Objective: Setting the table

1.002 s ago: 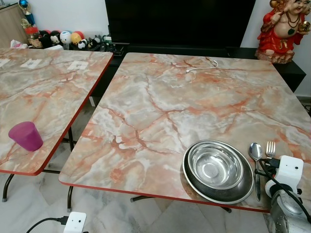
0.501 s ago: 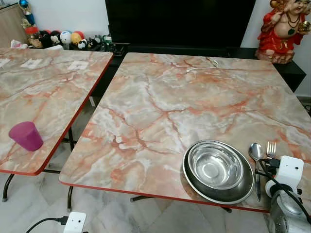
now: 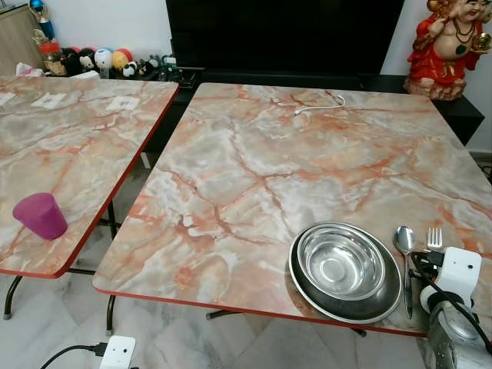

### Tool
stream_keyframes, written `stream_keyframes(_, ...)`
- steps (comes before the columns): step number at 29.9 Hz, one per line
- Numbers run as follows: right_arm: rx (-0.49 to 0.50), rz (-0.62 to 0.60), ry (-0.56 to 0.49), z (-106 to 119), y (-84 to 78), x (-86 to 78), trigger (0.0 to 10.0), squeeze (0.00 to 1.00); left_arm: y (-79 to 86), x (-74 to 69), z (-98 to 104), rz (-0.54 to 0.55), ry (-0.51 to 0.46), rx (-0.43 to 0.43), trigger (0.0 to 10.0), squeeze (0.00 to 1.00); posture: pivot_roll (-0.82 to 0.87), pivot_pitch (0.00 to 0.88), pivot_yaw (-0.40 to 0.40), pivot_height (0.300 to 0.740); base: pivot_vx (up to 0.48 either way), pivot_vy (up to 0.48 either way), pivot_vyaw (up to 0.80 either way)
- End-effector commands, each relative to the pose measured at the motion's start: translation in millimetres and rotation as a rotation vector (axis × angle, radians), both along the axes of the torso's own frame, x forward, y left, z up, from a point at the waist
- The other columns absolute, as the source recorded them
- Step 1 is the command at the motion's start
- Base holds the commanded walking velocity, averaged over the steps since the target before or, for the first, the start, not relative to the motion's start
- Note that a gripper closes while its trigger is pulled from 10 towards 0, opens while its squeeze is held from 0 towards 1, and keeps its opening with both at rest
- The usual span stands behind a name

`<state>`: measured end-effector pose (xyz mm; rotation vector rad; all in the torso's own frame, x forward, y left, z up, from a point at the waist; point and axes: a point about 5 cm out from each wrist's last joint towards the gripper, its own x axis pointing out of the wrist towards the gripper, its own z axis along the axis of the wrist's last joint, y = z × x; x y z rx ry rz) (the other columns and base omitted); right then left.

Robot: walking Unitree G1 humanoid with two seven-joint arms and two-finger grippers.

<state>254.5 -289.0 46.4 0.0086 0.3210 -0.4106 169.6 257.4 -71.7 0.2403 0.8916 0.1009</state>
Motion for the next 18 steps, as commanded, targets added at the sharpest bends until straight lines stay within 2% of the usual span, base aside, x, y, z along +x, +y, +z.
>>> stream_keyframes(1,-0.010,-0.005,-0.027,6.1,-3.2,3.3,10.0,0.00,5.1,-6.4,-1.7,0.014,0.028,0.007,10.0,0.00,0.12,0.027,-0.001,0.740,0.000,0.000,0.00)
stream_keyframes(9,-0.018,-0.014,-0.040,6.7,-2.8,3.2,10.0,0.00,2.3,0.2,0.4,0.007,0.008,0.005,10.0,0.00,0.12,0.027,-0.001,0.740,0.000,0.000,0.00)
stream_keyframes(13,-0.059,-0.078,-0.164,23.3,-9.7,3.2,10.0,0.00,2.8,-0.2,0.5,0.007,0.006,0.005,10.0,0.00,0.12,0.026,0.000,0.740,0.000,0.000,0.00)
stream_keyframes(14,-0.083,-0.118,-0.228,32.5,-14.2,2.3,10.0,0.00,3.0,-0.3,0.6,0.008,0.005,0.004,10.0,0.00,0.12,0.026,0.000,0.740,0.000,0.000,0.00)
stream_keyframes(16,-0.108,-0.141,-0.266,38.8,-16.9,1.5,10.0,0.00,3.2,-0.4,0.6,0.008,0.004,0.003,10.0,0.00,0.12,0.026,0.000,0.740,0.000,0.000,0.00)
stream_keyframes(17,-0.185,-0.153,-0.316,50.1,-17.7,0.0,10.0,0.00,3.8,-0.6,0.8,0.010,0.003,0.003,10.0,0.00,0.11,0.022,-0.003,0.740,0.000,0.000,0.00)
stream_keyframes(18,-0.205,-0.156,-0.348,55.8,-15.6,-0.6,10.0,0.00,4.3,-0.9,0.9,0.010,0.002,0.003,10.0,0.00,0.11,0.022,-0.003,0.740,0.000,0.000,0.00)
